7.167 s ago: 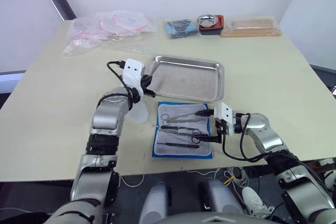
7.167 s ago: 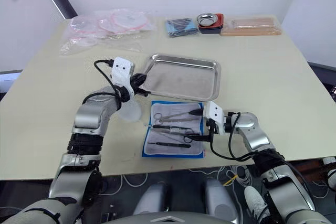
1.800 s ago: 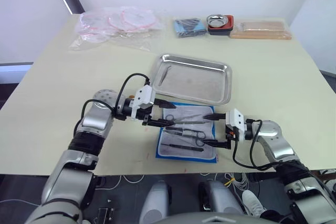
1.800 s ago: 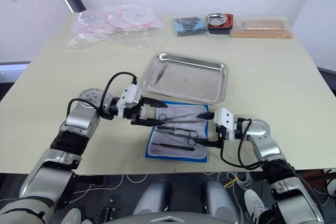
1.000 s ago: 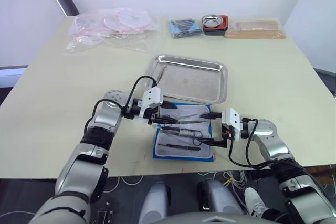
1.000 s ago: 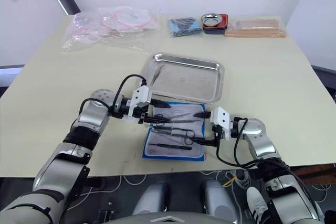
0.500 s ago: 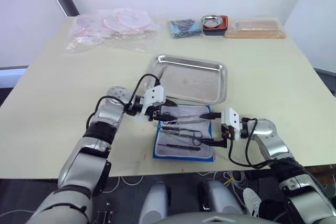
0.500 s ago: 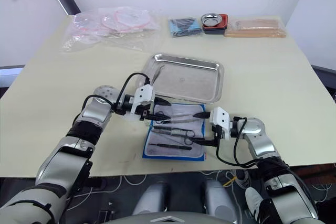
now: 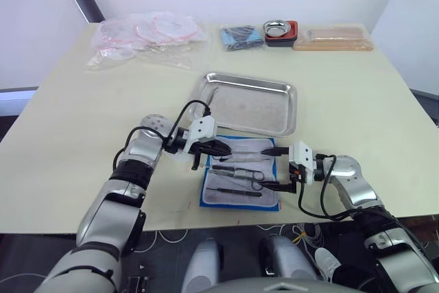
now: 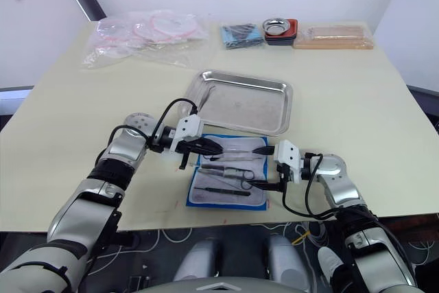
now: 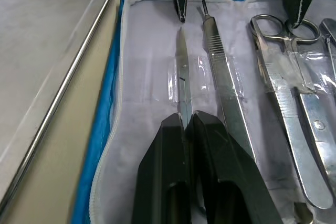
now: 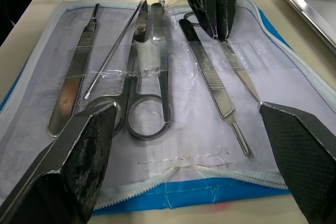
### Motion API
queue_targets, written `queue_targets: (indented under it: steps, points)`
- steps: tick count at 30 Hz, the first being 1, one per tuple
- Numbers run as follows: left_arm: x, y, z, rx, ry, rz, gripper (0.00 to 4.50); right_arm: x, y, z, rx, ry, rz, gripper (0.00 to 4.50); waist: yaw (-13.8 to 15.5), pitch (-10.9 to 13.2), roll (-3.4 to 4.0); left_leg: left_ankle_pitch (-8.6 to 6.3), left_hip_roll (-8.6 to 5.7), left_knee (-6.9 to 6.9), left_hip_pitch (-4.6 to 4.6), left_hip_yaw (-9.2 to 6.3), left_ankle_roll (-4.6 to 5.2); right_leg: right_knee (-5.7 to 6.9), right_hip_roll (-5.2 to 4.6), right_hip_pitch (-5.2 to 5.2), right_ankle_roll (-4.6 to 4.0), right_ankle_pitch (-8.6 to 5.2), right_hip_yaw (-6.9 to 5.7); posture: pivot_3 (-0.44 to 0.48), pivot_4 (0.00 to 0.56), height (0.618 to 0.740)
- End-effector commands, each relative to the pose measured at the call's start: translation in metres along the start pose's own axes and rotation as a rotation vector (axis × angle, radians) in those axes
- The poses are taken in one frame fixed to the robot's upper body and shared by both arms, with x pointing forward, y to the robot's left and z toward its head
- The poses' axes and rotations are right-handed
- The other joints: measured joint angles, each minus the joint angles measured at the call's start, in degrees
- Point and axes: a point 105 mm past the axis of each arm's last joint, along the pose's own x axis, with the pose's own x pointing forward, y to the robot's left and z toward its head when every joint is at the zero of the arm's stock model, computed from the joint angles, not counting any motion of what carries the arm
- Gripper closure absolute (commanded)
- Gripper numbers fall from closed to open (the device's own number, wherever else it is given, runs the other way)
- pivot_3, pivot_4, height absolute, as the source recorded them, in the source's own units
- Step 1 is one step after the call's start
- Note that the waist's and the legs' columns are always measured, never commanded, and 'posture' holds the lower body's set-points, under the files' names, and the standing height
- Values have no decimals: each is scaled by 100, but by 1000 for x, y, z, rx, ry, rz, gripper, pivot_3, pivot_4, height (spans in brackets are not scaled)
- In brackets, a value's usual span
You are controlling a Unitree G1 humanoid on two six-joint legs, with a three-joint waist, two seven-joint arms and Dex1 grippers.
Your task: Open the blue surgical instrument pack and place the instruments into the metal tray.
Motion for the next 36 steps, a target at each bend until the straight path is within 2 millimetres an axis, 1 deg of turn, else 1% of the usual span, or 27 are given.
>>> queue_targets:
  steps: [1, 5, 7, 14, 19, 25, 31, 36]
  points:
    - [1, -4, -1, -9, 3, -9, 4411, 8, 32, -44, 130, 141, 91, 0, 0, -1, 2, 0, 0, 0, 0, 0, 0, 0, 0, 0, 0, 0, 0, 0, 150, 740]
    - [0, -3, 1, 13, 43, -17, 4411, 8, 32, -45, 130, 145, 89, 0, -1, -2, 3, 0, 0, 1, 0, 1, 0, 1, 0, 0, 0, 0, 1, 0, 150, 740]
    - [-2, 2, 10, 17, 53, -11, 4411, 9, 32, -45, 132, 148, 89, 0, -1, -2, 3, 0, 0, 2, 0, 0, 0, 2, 1, 0, 0, 0, 1, 0, 150, 740]
    - [-6, 2, 28, 19, 63, -31, 4411, 10, 31, -46, 134, 152, 92, 0, -6, -2, 3, 0, 0, 2, 0, 0, 0, 6, 3, -1, -2, -1, 2, 0, 150, 740]
    - [-13, 7, 35, 11, 102, -9, 4411, 12, 32, -46, 136, 151, 94, 0, -14, -2, 3, 0, 3, 2, 2, 0, 0, 10, 7, -2, -3, -2, 3, 0, 150, 740]
    - [-21, 5, 46, 16, 166, -34, 4411, 12, 33, -48, 140, 164, 98, 0, -17, -1, 3, 0, 4, 2, 11, 1, 0, 27, 11, -3, -14, -9, 6, 0, 150, 740]
    - [-25, 3, 49, 19, 230, -47, 4411, 12, 33, -49, 144, 167, 96, 0, -19, -1, 3, 0, 5, 1, 22, 10, 0, 39, 14, -3, -20, -13, 14, 0, 150, 740]
    - [-25, 0, 50, 13, 237, -54, 4411, 13, 34, -49, 147, 167, 94, 0, -19, 0, 3, 0, 5, 1, 28, 12, 0, 46, 14, -2, -23, -15, 17, 0, 150, 740]
